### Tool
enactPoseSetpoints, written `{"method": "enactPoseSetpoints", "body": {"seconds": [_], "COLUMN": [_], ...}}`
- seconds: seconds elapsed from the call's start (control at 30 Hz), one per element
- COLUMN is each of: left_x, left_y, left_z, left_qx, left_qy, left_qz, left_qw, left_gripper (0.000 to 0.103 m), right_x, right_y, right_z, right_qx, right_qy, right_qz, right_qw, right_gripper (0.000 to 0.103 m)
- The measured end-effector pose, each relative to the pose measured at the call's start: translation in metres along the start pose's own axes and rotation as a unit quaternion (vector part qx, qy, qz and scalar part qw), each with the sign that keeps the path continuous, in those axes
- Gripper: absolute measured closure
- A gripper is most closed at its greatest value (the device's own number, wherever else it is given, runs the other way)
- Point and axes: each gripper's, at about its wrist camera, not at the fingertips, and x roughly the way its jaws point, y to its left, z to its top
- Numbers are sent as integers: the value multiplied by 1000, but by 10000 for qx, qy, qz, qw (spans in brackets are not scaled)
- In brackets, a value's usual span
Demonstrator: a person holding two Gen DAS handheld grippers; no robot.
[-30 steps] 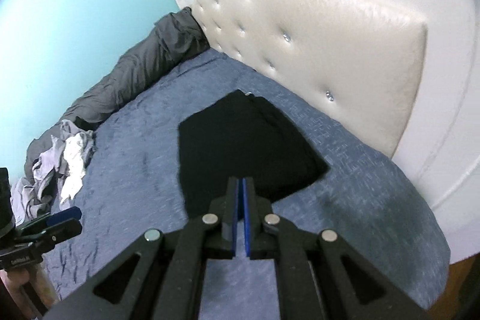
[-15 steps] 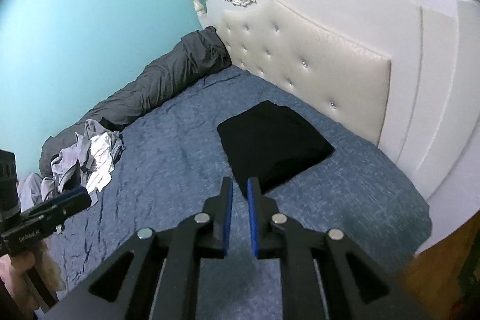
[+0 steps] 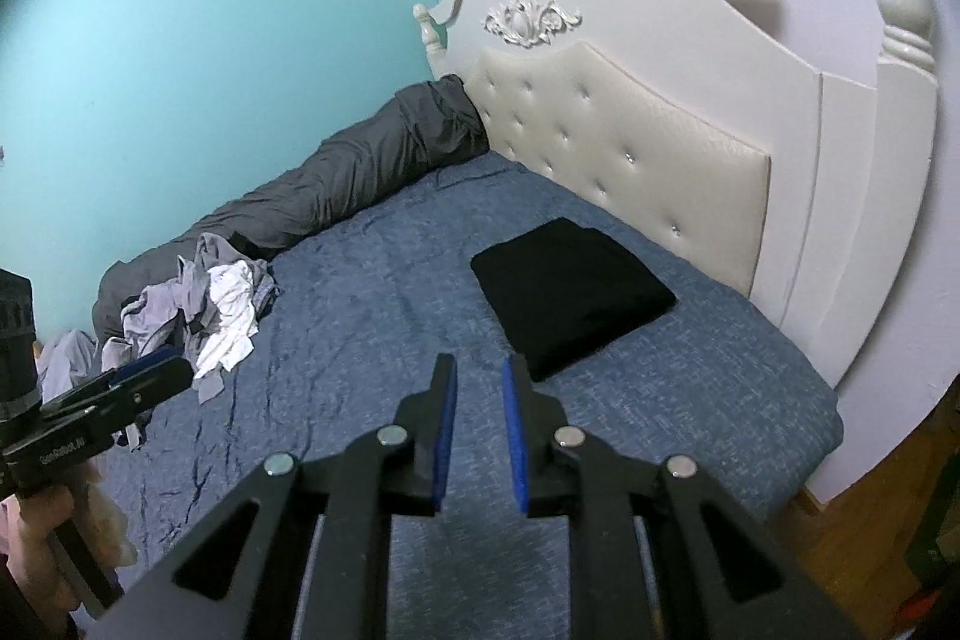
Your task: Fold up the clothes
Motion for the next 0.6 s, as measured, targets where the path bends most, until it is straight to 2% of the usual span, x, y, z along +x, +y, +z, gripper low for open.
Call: {"method": "enactPoseSetpoints", "body": {"seconds": [0.5,0.57,0.6], "left_x": [-49,-55,-58], "left_y": [-18,-21,-21], "left_z": [-20,-22,-24], "left_qx": [162,179,178], "left_qy": [-222,-248,-257], "left_qz": [-97,-100,-107], "left_qw": [9996,9995,9995], "left_gripper": [31,29,28], "right_x": [-47,-53,-55], "right_y": [25,29,31], "right_z": [-28,-32,-33], "right_qx": [-42,-75,-88], "right_qy": [-120,-123,-126], "right_qz": [-61,-78,-81], "right_qw": [9999,9999,9998], "right_gripper": [85,80,72]}}
